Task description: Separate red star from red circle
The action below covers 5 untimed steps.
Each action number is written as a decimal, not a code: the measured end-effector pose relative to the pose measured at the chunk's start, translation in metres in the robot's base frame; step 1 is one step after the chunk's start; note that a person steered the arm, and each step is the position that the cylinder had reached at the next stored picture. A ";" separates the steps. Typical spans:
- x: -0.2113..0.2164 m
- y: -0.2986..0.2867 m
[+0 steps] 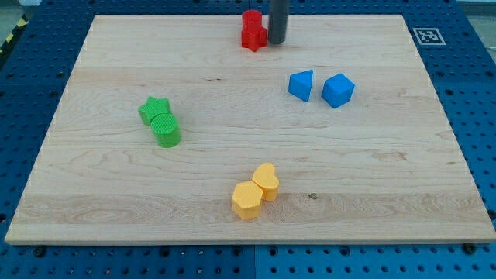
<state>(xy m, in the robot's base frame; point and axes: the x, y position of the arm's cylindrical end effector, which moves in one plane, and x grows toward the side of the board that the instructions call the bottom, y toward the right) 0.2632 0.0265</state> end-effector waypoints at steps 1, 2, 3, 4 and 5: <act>0.005 -0.037; 0.005 -0.059; 0.005 -0.075; 0.005 -0.088; 0.005 -0.107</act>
<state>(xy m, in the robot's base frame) 0.2685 -0.0803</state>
